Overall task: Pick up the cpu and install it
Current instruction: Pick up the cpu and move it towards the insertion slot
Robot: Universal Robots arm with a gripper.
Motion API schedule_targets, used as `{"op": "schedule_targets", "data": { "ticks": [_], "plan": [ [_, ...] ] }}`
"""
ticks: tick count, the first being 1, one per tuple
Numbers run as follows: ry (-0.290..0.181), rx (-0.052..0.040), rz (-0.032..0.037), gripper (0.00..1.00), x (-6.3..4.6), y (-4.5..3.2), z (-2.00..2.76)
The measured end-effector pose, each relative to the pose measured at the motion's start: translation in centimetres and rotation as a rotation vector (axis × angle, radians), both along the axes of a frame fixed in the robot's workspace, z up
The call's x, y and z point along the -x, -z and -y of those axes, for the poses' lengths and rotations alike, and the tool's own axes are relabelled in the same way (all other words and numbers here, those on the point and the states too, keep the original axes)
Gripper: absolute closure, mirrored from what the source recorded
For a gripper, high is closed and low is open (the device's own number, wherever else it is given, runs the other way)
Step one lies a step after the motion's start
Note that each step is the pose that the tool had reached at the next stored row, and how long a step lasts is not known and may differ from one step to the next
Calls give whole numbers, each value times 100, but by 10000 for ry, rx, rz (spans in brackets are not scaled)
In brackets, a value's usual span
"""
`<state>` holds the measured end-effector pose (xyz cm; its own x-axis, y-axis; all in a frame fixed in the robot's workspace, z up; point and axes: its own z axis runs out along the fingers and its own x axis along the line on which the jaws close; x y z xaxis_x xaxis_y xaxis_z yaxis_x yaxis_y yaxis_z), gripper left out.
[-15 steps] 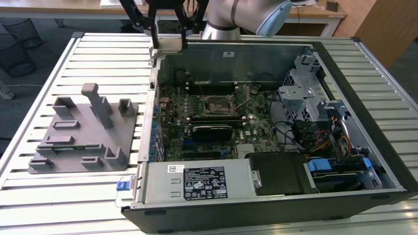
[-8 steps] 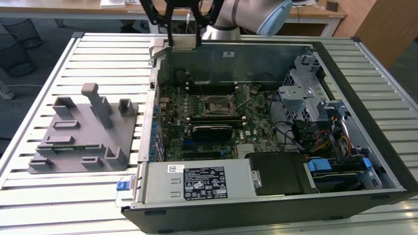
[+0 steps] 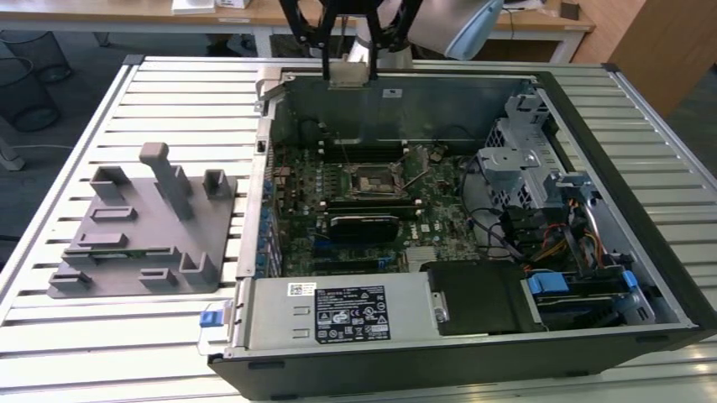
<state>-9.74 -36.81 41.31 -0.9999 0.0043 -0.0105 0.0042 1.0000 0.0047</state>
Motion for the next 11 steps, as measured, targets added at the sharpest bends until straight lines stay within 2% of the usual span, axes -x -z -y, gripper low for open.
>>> {"op": "schedule_targets", "data": {
  "ticks": [4, 11],
  "plan": [
    [-1, -1, 1, 46, -152, 6, -1],
    [-1, -1, 1, 46, -292, 10, -1]
  ]
}}
